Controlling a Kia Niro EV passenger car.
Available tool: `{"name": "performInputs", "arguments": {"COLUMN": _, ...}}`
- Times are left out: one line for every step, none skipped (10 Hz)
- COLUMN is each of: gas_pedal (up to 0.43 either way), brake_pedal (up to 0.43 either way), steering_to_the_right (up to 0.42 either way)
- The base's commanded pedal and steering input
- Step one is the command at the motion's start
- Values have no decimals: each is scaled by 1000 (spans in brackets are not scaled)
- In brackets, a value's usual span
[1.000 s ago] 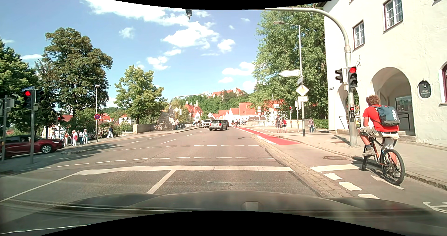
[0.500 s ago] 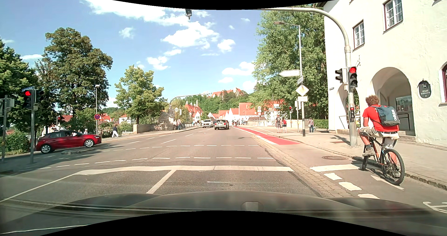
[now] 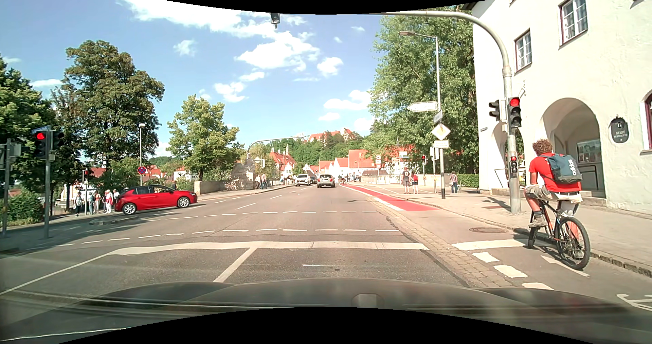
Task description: Follow the waypoints while adhering to traffic rules and regulations
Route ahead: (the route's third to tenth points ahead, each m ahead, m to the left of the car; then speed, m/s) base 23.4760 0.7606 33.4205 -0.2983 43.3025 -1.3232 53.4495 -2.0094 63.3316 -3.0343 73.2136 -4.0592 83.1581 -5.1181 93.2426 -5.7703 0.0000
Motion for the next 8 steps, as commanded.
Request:
{"name": "performInputs", "arguments": {"gas_pedal": 0, "brake_pedal": 579, "steering_to_the_right": -14}}
{"name": "performInputs", "arguments": {"gas_pedal": 0, "brake_pedal": 585, "steering_to_the_right": -13}}
{"name": "performInputs", "arguments": {"gas_pedal": 0, "brake_pedal": 585, "steering_to_the_right": -13}}
{"name": "performInputs", "arguments": {"gas_pedal": 0, "brake_pedal": 579, "steering_to_the_right": -14}}
{"name": "performInputs", "arguments": {"gas_pedal": 0, "brake_pedal": 579, "steering_to_the_right": -14}}
{"name": "performInputs", "arguments": {"gas_pedal": 0, "brake_pedal": 579, "steering_to_the_right": -13}}
{"name": "performInputs", "arguments": {"gas_pedal": 0, "brake_pedal": 579, "steering_to_the_right": -13}}
{"name": "performInputs", "arguments": {"gas_pedal": 0, "brake_pedal": 585, "steering_to_the_right": -14}}
